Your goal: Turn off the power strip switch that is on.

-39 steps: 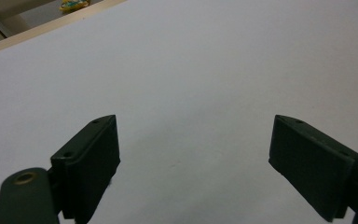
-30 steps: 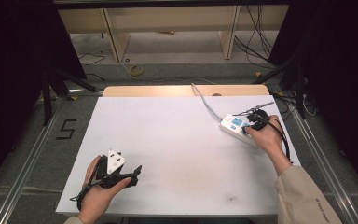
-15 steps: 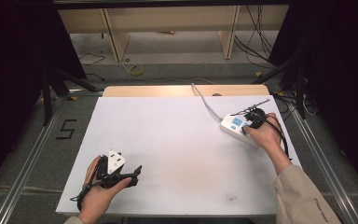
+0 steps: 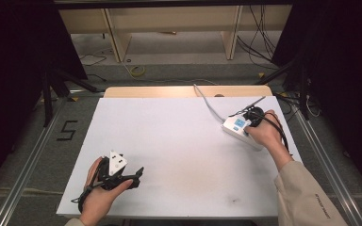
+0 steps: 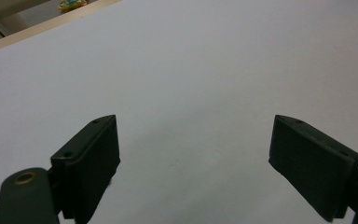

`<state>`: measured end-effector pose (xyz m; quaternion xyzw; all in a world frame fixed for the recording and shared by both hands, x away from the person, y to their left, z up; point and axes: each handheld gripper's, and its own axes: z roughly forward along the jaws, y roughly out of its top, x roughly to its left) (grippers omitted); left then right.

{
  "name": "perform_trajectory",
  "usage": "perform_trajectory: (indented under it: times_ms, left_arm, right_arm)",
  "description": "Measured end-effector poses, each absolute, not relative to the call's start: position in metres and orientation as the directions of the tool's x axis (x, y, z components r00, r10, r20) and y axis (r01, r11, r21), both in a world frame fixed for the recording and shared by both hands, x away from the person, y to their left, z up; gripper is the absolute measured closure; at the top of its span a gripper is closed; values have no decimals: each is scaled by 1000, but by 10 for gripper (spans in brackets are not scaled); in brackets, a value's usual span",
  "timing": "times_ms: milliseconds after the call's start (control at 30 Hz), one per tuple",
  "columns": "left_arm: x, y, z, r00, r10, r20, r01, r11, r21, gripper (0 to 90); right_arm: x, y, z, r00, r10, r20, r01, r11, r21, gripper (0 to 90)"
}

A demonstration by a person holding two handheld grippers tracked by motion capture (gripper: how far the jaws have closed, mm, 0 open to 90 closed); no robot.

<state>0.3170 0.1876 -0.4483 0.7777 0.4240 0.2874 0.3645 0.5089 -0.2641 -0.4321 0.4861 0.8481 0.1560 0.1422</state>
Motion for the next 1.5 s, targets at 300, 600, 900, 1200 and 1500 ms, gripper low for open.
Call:
perform_trajectory:
  times_ms: [300,600,900,1200,1500]
  left_arm:
    - [317,187,-448,479,867,140,450,-379,809,157]
    - [317,187,-448,479,867,140,448,-378,810,157]
    - [317,186,-448,479,867,138,446,-376,812,157]
    - [317,185,-448,484,864,140,445,-380,811,157]
    - [318,185,-448,483,864,139,445,-379,811,157]
  right_arm:
    - [512,-262,-431,-490,867,-92,789,485,377,900]
    - [513,-261,-431,-485,868,-106,798,489,351,900]
    - [513,-257,-431,-490,861,-133,798,505,330,900]
    - [512,-257,-431,-491,860,-136,794,506,336,900]
    - [510,-258,-432,-485,864,-133,792,499,353,900]
